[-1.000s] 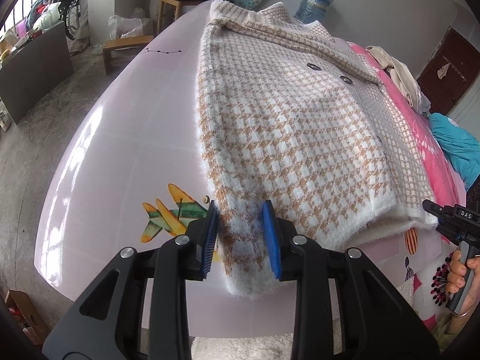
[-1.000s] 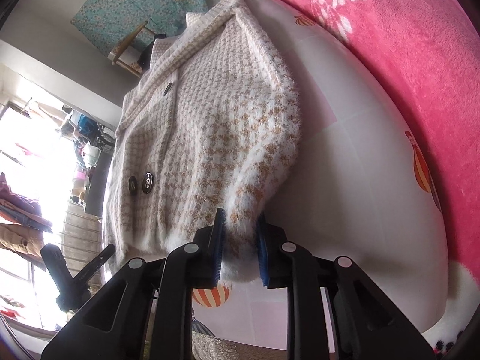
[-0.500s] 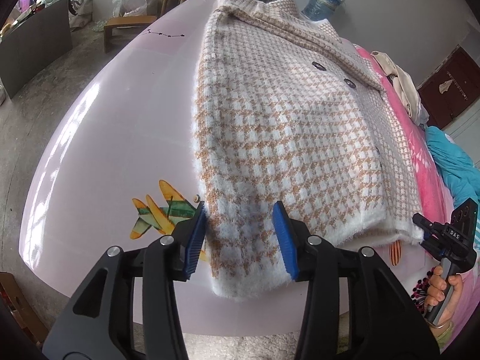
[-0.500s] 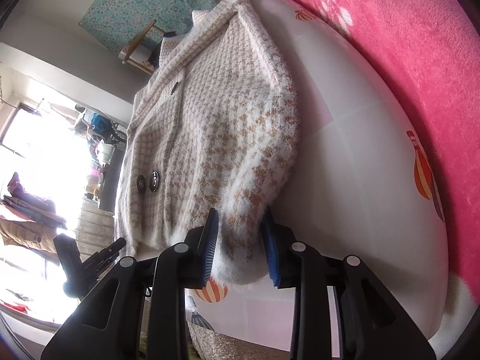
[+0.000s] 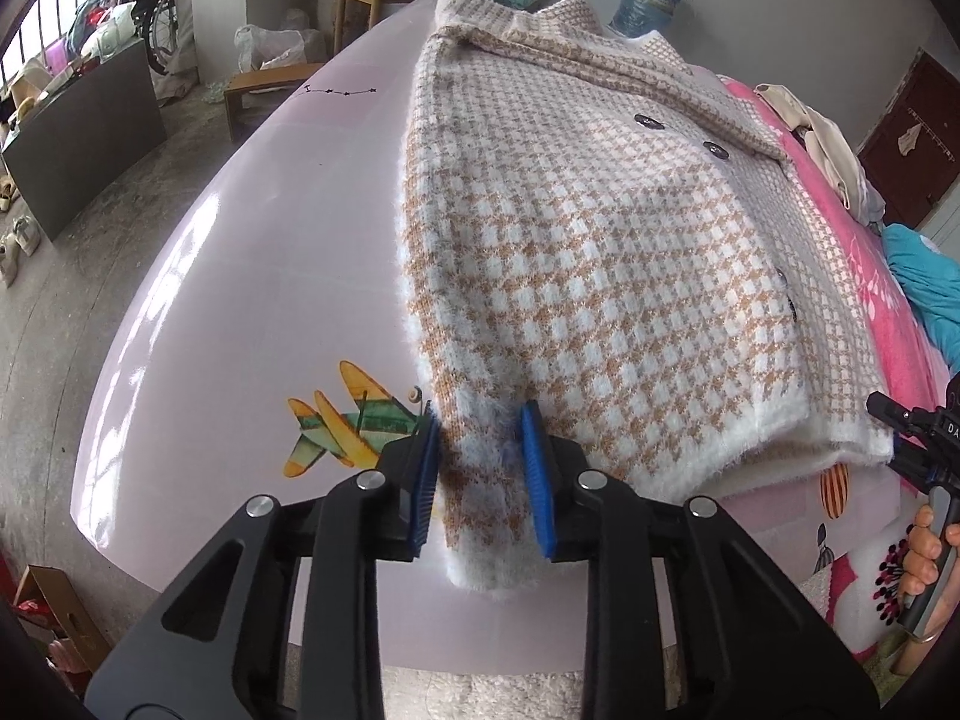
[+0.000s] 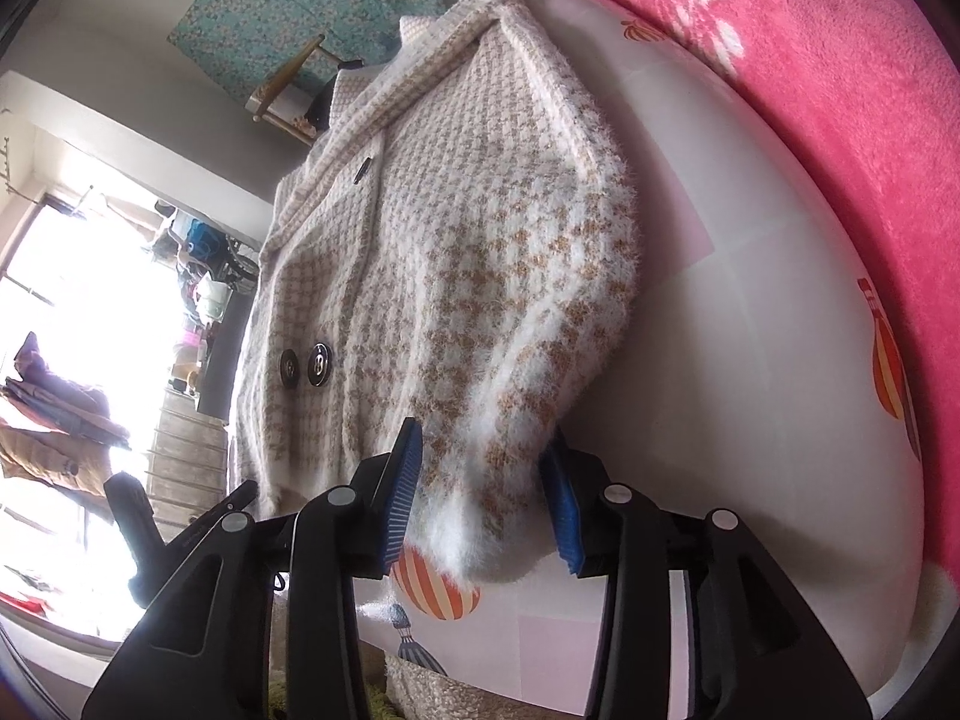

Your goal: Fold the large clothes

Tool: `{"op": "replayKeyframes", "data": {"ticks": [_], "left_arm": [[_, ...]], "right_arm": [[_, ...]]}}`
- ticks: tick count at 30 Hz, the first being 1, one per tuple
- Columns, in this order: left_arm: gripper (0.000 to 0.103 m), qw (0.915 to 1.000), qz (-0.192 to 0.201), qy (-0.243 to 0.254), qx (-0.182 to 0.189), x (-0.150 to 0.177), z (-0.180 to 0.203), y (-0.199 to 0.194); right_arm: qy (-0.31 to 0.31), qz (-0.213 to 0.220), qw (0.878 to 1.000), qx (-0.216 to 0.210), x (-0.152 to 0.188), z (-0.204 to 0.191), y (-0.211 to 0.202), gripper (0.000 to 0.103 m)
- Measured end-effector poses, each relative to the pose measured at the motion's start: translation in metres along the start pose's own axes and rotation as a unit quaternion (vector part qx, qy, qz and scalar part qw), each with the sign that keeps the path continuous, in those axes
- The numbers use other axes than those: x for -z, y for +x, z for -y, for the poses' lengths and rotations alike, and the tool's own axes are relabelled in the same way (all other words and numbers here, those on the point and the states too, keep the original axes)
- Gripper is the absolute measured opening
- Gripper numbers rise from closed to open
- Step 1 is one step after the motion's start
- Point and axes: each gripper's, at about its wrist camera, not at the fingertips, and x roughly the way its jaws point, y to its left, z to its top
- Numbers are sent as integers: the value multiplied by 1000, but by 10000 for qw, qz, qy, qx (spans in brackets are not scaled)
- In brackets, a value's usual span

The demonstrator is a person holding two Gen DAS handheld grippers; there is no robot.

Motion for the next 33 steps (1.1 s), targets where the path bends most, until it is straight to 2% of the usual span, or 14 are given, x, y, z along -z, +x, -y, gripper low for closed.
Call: {"op": "replayKeyframes", "data": {"ticks": [3,8,11,18,24,29,33], "left_arm": [[16,9999,28,115,10,1,-1,-3],[8,9987,235,451,-33,4,3,-12],[7,9968,454,656,-32,6,7,-21],[7,9933,753,864,153,2,7,-50],[6,9901,884,1043,320,-1,13,-70],[6,9885,781,1212,466,5,14,-85],[6,9888,569,1312,425,12,7,-95]], "right_arm": [[-197,58,9996,192,-1,-10,4,38],[-675,146,9943,810,2,-24,3,15],[-885,243,9907,1002,3,-32,-6,10],[-1446,602,9780,1376,3,-65,-32,9],[-1477,630,9785,1293,-6,-68,-51,8],[-1457,561,9793,1291,0,-70,-60,8],[-1341,455,9829,1180,11,-66,-70,8]]}}
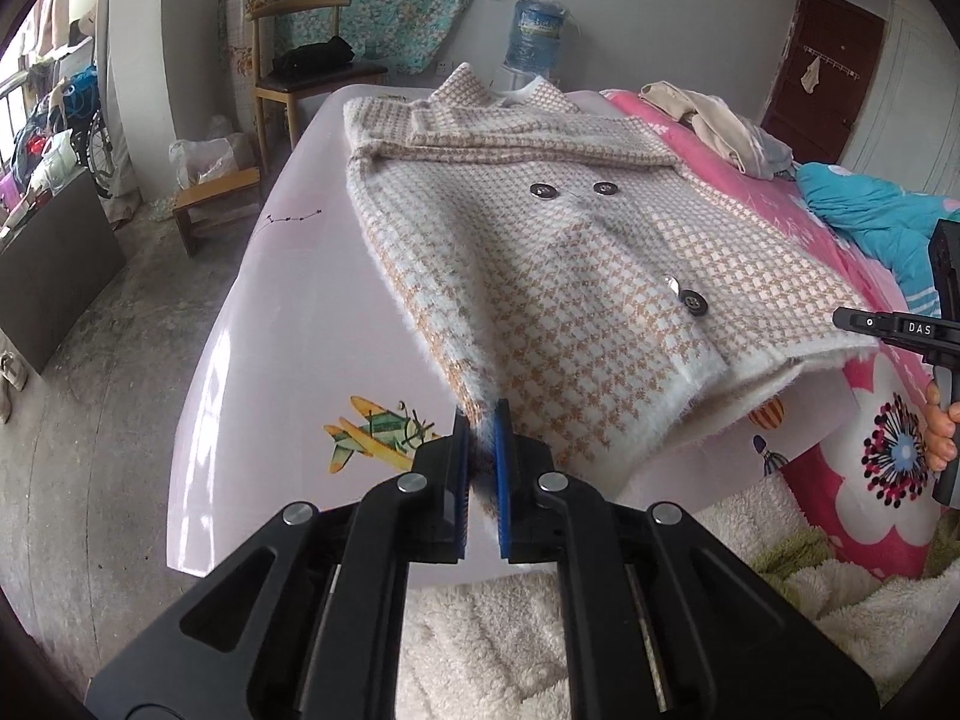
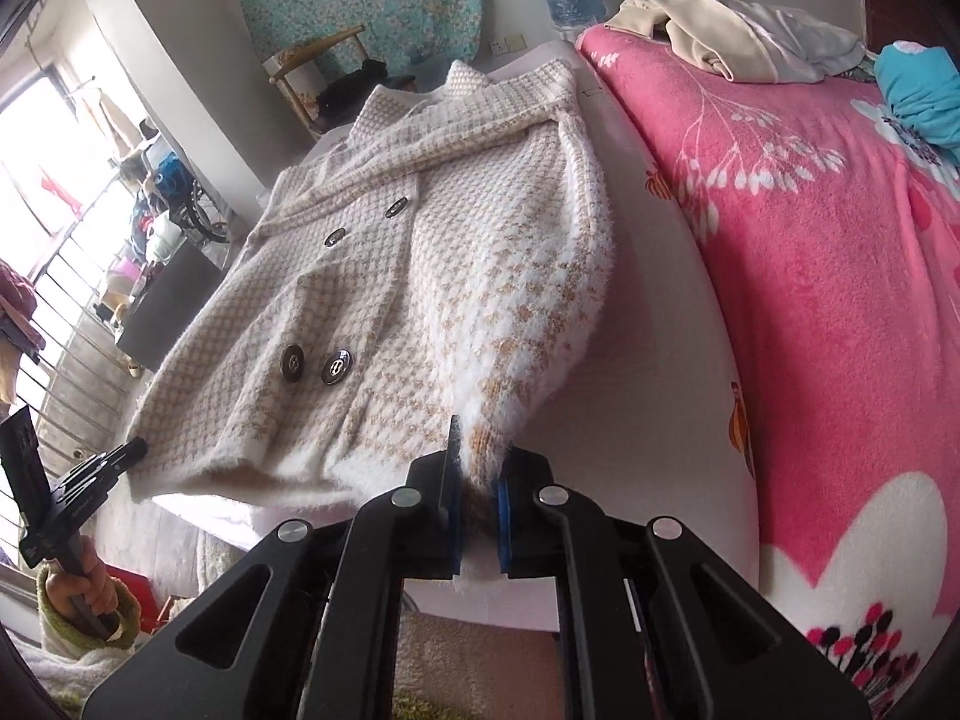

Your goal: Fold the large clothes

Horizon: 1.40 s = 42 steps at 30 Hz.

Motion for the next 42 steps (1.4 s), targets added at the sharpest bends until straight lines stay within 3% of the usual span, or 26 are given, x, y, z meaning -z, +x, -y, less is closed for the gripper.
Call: {"op": "replayKeyframes", "data": {"ticks": [6,11,13,16,18,24,26,28,32,35,38,42], "left_arm": [[6,9982,-541,-240,6,17,-14,18],[8,9953,-877,-385,126,28,-21,40],[11,9948,-921,-405,138,29,-24,41],[21,9935,-1003,-495,217,31,-27,40],[33,9928,-1050,-528,212,33,-25,39],[39,9964,-779,-330,-92,35,-14,10],[46,9977,-622,-185,-197,33,-10,-3],[48,9979,-580,-24,-290,31,-4,-10],[54,9966,-608,467,-296,39,16,-11],[54,9940,-821,571,-434,48,23,6],[54,9941,-872,504,-413,53,23,17],[54,9956,-921,43,-176,52,8,24]], "right_arm": [[236,-344,9991,90,27,14,13,8],[397,-571,9975,139,31,24,32,13],[321,-606,9975,165,29,24,29,22],[201,-567,9978,289,32,24,21,49],[214,-480,9983,270,35,24,13,51],[94,-135,9985,523,41,22,-11,58],[9,10,9987,509,38,20,-21,66],[-142,79,9988,451,33,15,-27,71],[-476,-107,9981,385,35,4,-19,72],[-239,-351,9985,341,42,12,-3,72],[215,-550,9983,23,48,26,14,72],[697,-749,9935,-501,50,35,29,72]]}}
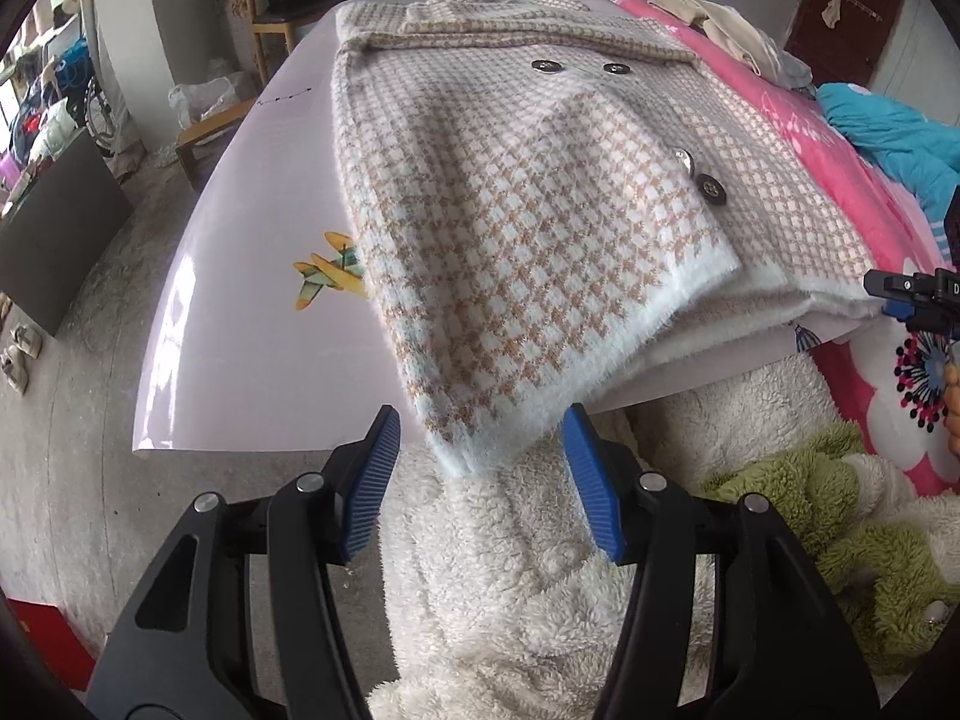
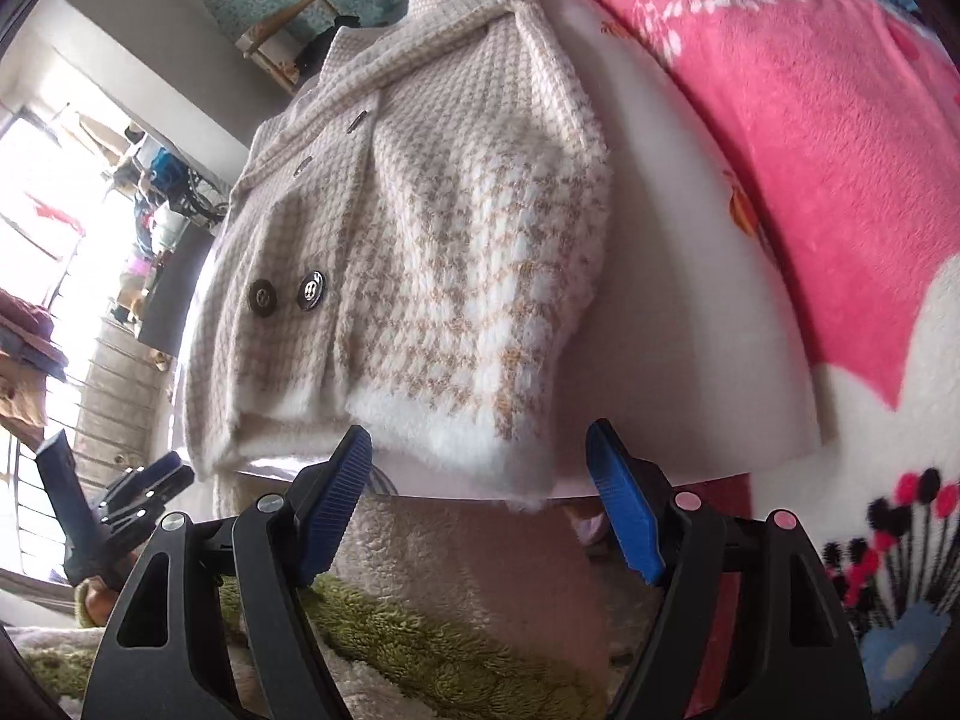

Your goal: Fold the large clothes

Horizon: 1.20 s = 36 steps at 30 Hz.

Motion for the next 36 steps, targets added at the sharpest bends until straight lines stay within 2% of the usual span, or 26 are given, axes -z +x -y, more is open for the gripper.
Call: {"op": "replayKeyframes", "data": {"ticks": [4,7,9,12,14,17,21,25,29,32,36], "left_arm": [[52,9966,90,-483,667,-2,-15,1],[51,9945,8,-710,776,-5,-22,10],[41,9927,-135,-900,796,-7,-28,20],[26,9891,-317,-1181,823,-7,-36,33],[14,9887,-319,-1209,821,-7,-37,34],[8,9882,-113,-1159,996,-8,-36,21],[7,9868,316,-1018,1218,-18,-29,-5],[7,9822,813,-959,1392,-44,-27,-28],[7,9789,1378,-906,1207,-87,-39,-46],[7,9755,1717,-988,962,-122,-55,-49],[7,9713,1885,-1194,828,-161,-73,-36]], "right_arm": [[231,-109,9992,-316,-4,4,4,72],[376,-143,9985,-382,-6,6,5,72],[480,-117,9981,-376,-8,8,5,71],[555,-87,9981,-249,-9,10,10,55],[641,-111,9976,-219,-9,13,13,28],[730,-160,9969,-237,-8,17,17,13],[584,107,9976,-358,-12,7,1,10],[453,509,9957,-620,-24,-8,-21,9],[144,993,9924,-707,-57,-26,-34,9],[-25,1411,9872,-737,-94,-33,-40,9],[-71,1672,9821,-869,-143,-37,-31,9]]}}
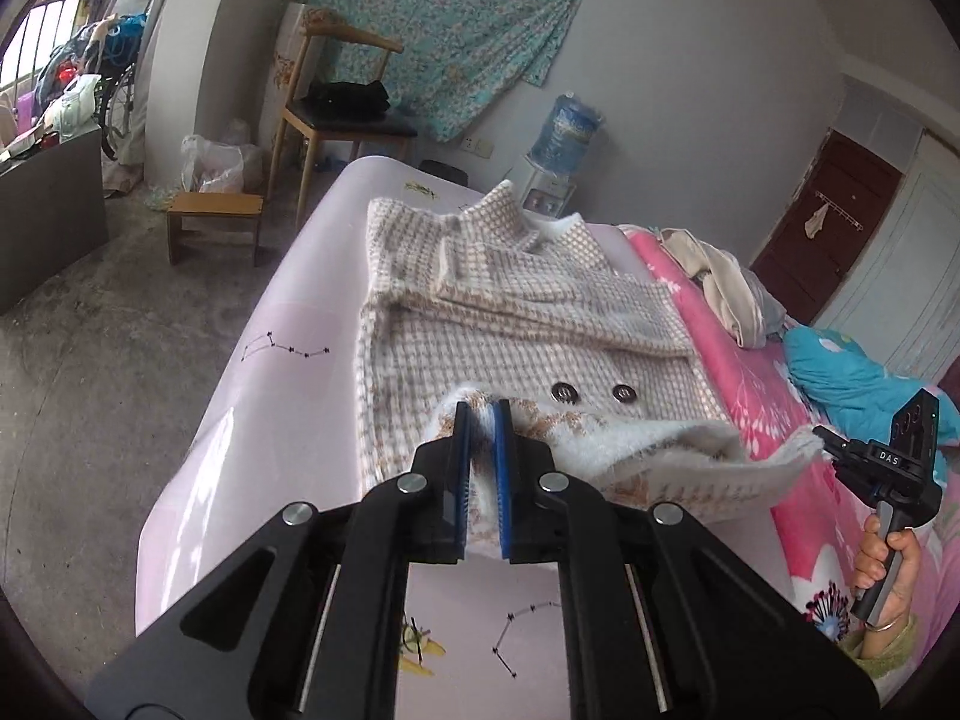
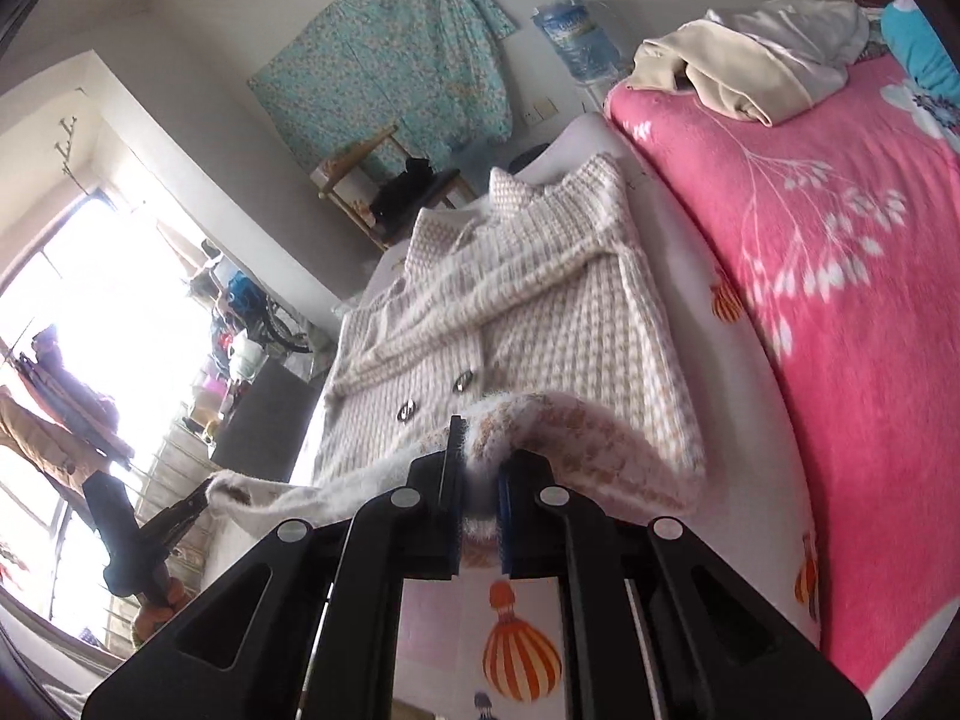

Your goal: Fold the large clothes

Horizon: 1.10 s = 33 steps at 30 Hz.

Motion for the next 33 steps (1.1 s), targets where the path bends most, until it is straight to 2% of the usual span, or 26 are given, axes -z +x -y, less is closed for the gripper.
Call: {"op": "replayKeyframes", "data": {"ticks": [2,6,7,8,9,11,14,19,22,26,29,33], "left_arm": [[7,10000,12,-11,-96,-10,-3,16],[12,9993,-59,-61,-361,-20,-10,49],[19,9990,-81,-137,-422,-21,-14,55],[30,9986,-126,-243,-450,-22,-19,61],[33,9981,-161,-367,-476,-23,-25,66],[34,9974,-182,-501,-476,-23,-32,69],[34,9977,-189,-477,-449,-20,-31,68],[36,9993,-212,-29,-309,-6,-2,61],[42,9994,-244,224,-74,2,21,62],[43,9965,-518,636,156,15,54,80],[43,9929,-783,895,39,27,71,100],[44,9879,-1058,1095,-282,43,76,123]], "right_arm": [[-13,-1,10000,-16,-16,3,19,10],[32,-42,10000,27,-36,13,58,29],[44,-50,9999,119,-37,17,65,40],[54,-46,9996,256,-37,20,70,55],[31,-5,9991,418,-37,22,73,59],[-65,53,9974,717,-35,27,75,61],[-143,41,9959,897,-30,31,74,61],[-885,-6,9900,1103,-11,3,71,61],[-1420,-117,9835,1113,5,-24,80,61],[-1860,-372,9749,1165,24,-45,101,61],[-1941,-524,9722,1204,34,-49,113,61],[-1942,-720,9662,1534,40,-41,125,60]]}}
